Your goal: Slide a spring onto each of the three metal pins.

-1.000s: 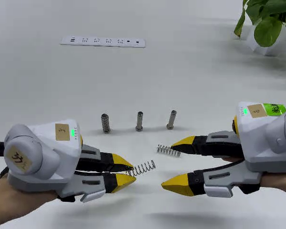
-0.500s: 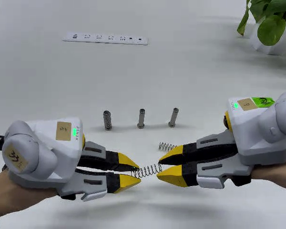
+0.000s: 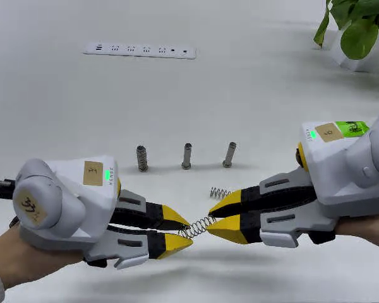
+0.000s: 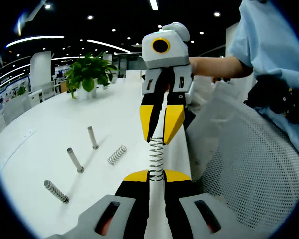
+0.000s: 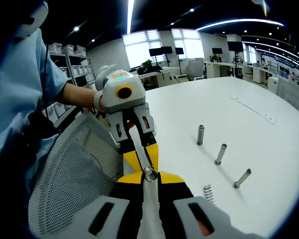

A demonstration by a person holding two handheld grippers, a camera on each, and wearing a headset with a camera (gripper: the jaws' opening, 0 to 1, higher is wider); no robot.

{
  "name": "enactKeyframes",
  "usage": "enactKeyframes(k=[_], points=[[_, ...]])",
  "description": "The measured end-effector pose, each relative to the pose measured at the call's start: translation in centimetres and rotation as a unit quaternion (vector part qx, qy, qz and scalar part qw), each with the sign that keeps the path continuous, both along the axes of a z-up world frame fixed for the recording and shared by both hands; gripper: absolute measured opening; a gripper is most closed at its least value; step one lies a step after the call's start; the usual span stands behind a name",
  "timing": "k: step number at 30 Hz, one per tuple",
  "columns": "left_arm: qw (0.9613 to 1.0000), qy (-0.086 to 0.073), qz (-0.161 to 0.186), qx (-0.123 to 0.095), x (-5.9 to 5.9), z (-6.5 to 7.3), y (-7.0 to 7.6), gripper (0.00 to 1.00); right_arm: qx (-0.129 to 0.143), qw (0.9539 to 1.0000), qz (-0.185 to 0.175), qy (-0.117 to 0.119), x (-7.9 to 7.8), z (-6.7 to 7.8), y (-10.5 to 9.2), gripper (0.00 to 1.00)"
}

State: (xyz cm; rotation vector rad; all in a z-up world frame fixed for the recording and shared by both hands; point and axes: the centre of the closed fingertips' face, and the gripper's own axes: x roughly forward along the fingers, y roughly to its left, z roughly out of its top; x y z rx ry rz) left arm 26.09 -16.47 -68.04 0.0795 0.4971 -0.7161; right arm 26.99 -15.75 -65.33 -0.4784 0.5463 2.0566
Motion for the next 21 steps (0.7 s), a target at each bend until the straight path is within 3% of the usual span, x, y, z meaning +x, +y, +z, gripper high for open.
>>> enactKeyframes(k=[7, 21], points=[[1.0, 0.004, -0.005, -0.002, 0.3, 0.2, -0.4, 0.09, 0.008, 0.9993, 0.022, -0.03, -0.8, 1.0, 0.5, 0.12], [0.9999, 0.005, -0.013, 0.006, 0.2, 0.0, -0.4, 0.09, -0.003, 0.9965, 0.055, -0.063, -1.2, 0.9, 0.3, 0.12]])
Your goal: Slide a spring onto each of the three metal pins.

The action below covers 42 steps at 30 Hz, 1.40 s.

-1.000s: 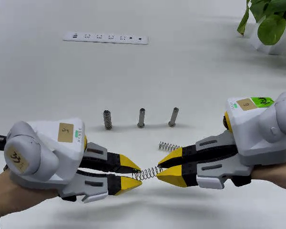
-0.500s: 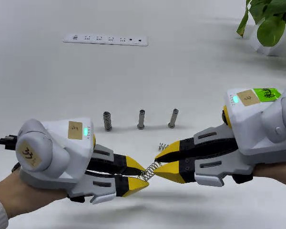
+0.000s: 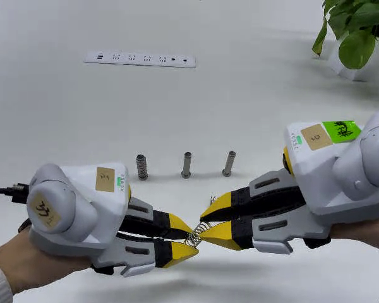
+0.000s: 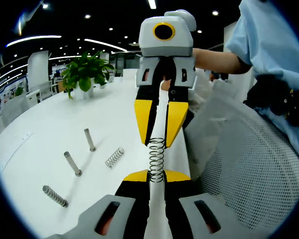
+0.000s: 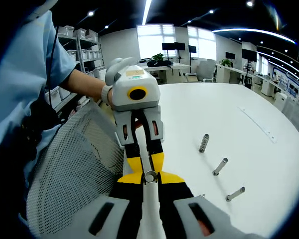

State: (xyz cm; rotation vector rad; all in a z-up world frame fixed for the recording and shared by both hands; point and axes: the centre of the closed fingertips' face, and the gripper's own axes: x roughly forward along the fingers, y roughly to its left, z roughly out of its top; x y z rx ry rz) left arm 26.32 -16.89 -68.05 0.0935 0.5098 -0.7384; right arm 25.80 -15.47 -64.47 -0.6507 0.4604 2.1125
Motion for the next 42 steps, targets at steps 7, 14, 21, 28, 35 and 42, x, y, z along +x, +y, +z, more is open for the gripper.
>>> enactKeyframes(k=[7, 14, 21, 28, 35, 42], points=[[1.0, -0.004, 0.004, -0.002, 0.2, 0.1, 0.0, 0.09, -0.021, 0.9978, 0.051, -0.038, 0.4, 0.5, 0.2, 0.22], [1.0, 0.0, 0.003, -0.003, 0.4, -0.2, -0.6, 0.09, -0.085, 0.9862, 0.113, -0.085, 0.0, -1.1, -0.8, 0.2], [1.0, 0.0, 0.001, -0.003, 0.7, -0.2, -1.1, 0.09, -0.107, 0.9843, 0.116, -0.079, -0.3, -1.9, -0.6, 0.15], [1.0, -0.003, -0.001, -0.004, 0.9, 0.1, -1.3, 0.09, -0.117, 0.9823, 0.121, -0.082, -0.3, -2.1, -0.9, 0.14], [1.0, -0.007, -0.005, -0.004, 1.1, 0.3, -1.5, 0.09, -0.121, 0.981, 0.126, -0.085, -0.2, -2.3, -1.0, 0.13], [1.0, -0.006, -0.003, 0.0, 1.3, 0.3, -1.7, 0.1, -0.129, 0.9788, 0.13, -0.092, 0.0, -2.5, -1.2, 0.12]])
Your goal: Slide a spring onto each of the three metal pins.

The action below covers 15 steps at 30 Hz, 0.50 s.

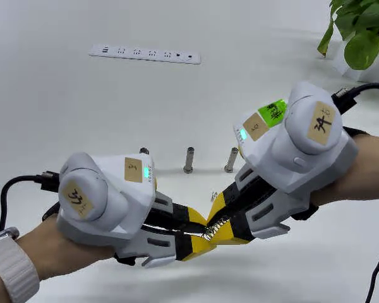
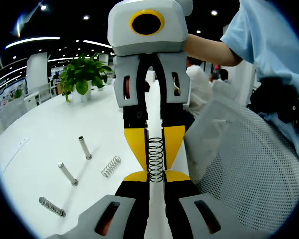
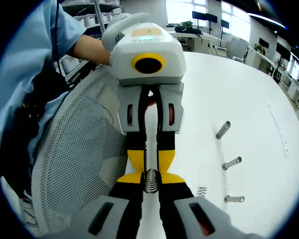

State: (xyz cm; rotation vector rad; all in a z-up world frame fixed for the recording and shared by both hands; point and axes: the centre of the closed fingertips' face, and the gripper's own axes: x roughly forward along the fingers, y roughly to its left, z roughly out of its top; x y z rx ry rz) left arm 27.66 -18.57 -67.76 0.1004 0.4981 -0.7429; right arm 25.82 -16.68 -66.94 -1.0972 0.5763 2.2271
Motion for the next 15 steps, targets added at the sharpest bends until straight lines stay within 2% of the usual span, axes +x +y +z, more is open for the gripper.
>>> enactKeyframes(k=[15], points=[[0.9997, 0.0, 0.025, -0.007, 0.11, 0.15, 0.43, 0.11, -0.004, 0.9998, 0.015, -0.014, 0.07, 0.25, 0.2, 0.12]])
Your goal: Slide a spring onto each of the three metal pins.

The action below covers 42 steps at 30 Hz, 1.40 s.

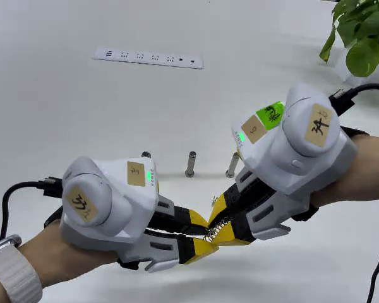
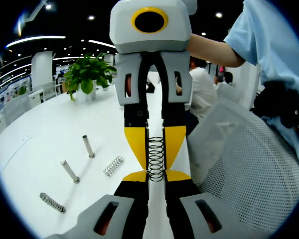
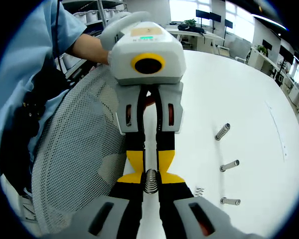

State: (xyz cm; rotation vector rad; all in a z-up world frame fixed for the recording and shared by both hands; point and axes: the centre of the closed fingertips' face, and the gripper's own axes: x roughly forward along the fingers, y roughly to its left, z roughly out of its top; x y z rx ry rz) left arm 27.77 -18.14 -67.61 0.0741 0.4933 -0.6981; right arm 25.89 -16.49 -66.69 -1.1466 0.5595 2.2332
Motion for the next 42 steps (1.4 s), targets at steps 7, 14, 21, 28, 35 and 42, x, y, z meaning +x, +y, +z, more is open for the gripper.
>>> enactKeyframes(k=[7, 14, 21, 28, 35, 42], points=[[0.9996, 0.006, 0.027, 0.002, -0.4, -0.6, 0.9, 0.22, 0.006, 0.9999, 0.007, -0.006, 0.0, 0.3, 0.5, 0.12], [0.9981, 0.014, 0.06, 0.002, -1.1, -1.2, 2.6, 0.29, 0.007, 0.9999, 0.008, -0.013, 0.6, 0.4, 0.7, 0.12], [0.995, 0.018, 0.098, 0.009, -1.8, -1.6, 4.5, 0.37, 0.001, 0.9998, 0.011, -0.019, 0.9, 0.1, 0.6, 0.12], [0.9888, 0.022, 0.147, 0.011, -2.2, -1.7, 6.7, 0.58, -0.001, 0.9996, 0.012, -0.024, 1.1, 0.1, 0.7, 0.12], [0.9792, 0.013, 0.202, -0.01, -1.9, -0.9, 8.5, 0.77, -0.001, 0.9995, 0.013, -0.029, 1.7, 0.1, 1.0, 0.12], [0.9646, 0.011, 0.263, -0.019, -1.9, -0.8, 10.7, 0.86, 0.001, 0.9989, 0.016, -0.044, 3.0, 0.4, 1.8, 0.12]])
